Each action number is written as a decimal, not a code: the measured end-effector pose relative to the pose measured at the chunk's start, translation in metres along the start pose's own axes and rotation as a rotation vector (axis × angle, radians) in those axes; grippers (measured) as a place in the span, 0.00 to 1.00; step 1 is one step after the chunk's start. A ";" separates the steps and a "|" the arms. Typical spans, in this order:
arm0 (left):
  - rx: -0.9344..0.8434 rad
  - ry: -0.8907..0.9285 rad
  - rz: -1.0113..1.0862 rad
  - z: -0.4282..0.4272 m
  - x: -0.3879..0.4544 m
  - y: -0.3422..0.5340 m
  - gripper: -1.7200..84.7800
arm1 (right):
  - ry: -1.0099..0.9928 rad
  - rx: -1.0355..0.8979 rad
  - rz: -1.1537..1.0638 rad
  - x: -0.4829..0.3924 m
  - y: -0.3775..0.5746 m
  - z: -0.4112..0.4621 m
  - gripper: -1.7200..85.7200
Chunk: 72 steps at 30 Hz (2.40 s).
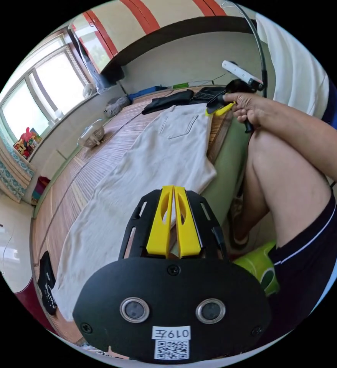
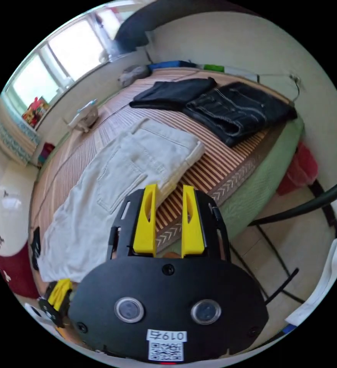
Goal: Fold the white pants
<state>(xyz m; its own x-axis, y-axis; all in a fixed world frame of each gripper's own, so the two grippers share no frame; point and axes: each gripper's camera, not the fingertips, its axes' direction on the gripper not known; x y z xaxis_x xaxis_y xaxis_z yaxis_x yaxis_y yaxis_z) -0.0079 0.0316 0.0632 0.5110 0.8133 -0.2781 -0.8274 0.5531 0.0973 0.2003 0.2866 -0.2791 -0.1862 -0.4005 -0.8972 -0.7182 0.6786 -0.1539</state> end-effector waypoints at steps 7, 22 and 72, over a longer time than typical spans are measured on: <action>-0.093 -0.189 -0.136 0.029 -0.054 -0.014 0.03 | -0.134 0.021 0.055 0.044 -0.038 0.022 0.14; -0.375 -0.340 -0.480 0.052 -0.227 0.057 0.03 | -0.094 0.053 0.012 0.053 -0.091 0.040 0.10; 0.203 -0.174 -1.520 -0.194 -0.435 0.491 0.06 | 0.190 0.295 -0.925 -0.365 -0.064 0.020 0.11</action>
<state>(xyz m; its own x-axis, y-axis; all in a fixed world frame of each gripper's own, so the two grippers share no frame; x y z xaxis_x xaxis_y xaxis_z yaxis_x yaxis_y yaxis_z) -0.6815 -0.0856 0.0463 0.8463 -0.5185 -0.1223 0.5181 0.8545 -0.0374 0.3278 0.4020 0.0501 0.2407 -0.9251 -0.2937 -0.4436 0.1643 -0.8810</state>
